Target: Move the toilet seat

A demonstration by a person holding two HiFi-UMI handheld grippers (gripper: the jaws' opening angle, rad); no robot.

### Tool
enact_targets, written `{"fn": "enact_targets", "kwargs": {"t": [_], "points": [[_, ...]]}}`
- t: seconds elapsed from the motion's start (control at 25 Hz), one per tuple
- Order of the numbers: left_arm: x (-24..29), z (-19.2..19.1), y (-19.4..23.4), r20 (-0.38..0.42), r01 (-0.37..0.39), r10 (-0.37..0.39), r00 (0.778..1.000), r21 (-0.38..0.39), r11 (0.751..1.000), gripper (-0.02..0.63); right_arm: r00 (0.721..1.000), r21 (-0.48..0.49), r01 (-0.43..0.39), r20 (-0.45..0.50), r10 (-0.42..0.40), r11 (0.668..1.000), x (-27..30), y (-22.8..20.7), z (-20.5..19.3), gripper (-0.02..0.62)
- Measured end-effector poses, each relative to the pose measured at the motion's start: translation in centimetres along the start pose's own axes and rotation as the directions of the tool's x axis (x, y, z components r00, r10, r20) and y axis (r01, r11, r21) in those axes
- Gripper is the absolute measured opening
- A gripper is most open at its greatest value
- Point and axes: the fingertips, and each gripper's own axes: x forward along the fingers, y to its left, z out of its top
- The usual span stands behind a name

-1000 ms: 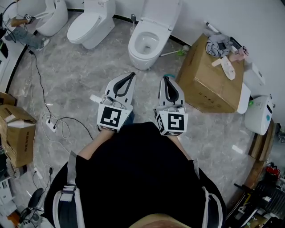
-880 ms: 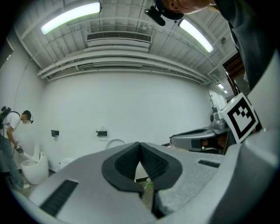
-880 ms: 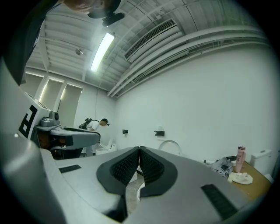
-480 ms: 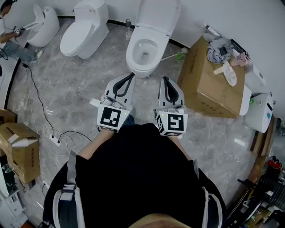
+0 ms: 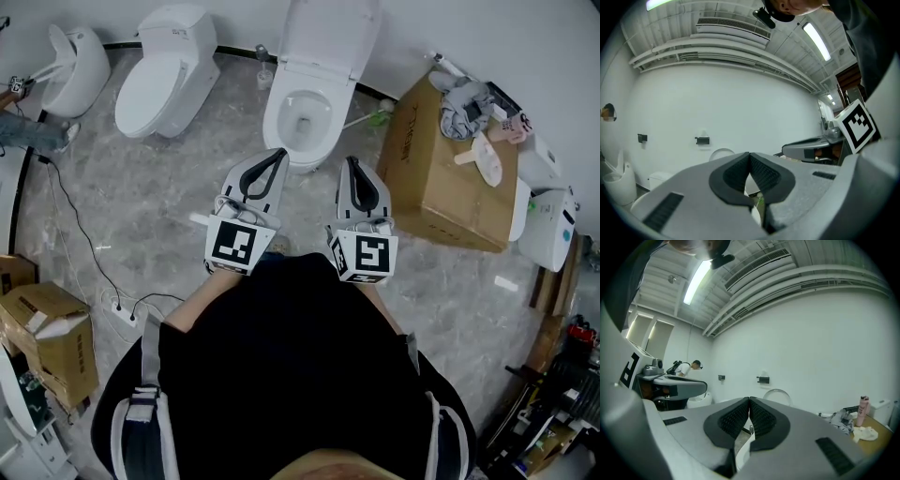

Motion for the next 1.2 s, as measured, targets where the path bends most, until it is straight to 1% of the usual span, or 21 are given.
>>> {"fn": "enact_targets", "kwargs": {"t": [0.12, 0.24, 0.36, 0.6, 0.68, 0.8, 0.84, 0.92, 1.12, 1.2], "points": [[0.9, -0.5, 1.2, -0.012, 0.003, -0.003, 1.000, -0.022, 1.000, 0.008, 1.000, -0.001, 0.006, -0.002, -0.006, 1.000, 1.6, -0.1, -0.1, 0.023], [1.4, -0.7, 2.1, -0.004, 0.014, -0.014, 1.000, -0.012, 1.000, 0.008, 1.000, 0.000, 0.017, -0.009, -0.017, 1.000, 2.5, 0.0, -0.2, 0.023], [1.7, -1.3, 2.9, -0.024, 0.010, -0.011, 1.000, -0.041, 0.999, 0.008, 1.000, 0.002, 0.021, -0.023, -0.021, 1.000, 3.1, 0.1, -0.5, 0.023], [2.1, -1.7, 3.4, -0.016, 0.019, -0.020, 1.000, -0.029, 0.999, 0.008, 0.999, 0.006, 0.024, -0.042, -0.024, 1.000, 3.8, 0.0, -1.1, 0.023], [2.3, -2.1, 3.7, -0.028, 0.015, -0.016, 0.999, -0.040, 0.999, 0.008, 0.999, 0.008, 0.022, -0.045, -0.022, 1.000, 4.2, -0.1, -1.3, 0.023], [2.6, -3.2, 4.5, -0.065, -0.007, 0.001, 0.998, -0.082, 0.997, 0.008, 0.999, 0.009, 0.017, -0.047, -0.017, 1.000, 5.2, -0.2, -1.6, 0.023], [2.8, -3.3, 4.8, -0.064, -0.010, 0.005, 0.998, -0.080, 0.997, 0.008, 0.999, 0.008, 0.015, -0.046, -0.015, 1.000, 5.6, -0.3, -1.7, 0.023], [3.4, -3.4, 5.3, -0.058, -0.015, 0.010, 0.998, -0.073, 0.997, 0.008, 0.999, 0.006, 0.011, -0.047, -0.011, 1.000, 6.5, -0.6, -1.8, 0.023], [6.0, -3.9, 7.0, -0.068, -0.030, 0.024, 0.997, -0.086, 0.996, 0.008, 0.999, 0.001, 0.002, -0.049, -0.002, 1.000, 9.6, -1.9, -2.1, 0.023], [7.5, -3.7, 7.8, -0.053, -0.025, 0.021, 0.998, -0.069, 0.997, 0.008, 0.999, 0.001, -0.002, -0.051, 0.002, 1.000, 11.1, -2.6, -2.2, 0.023]]}}
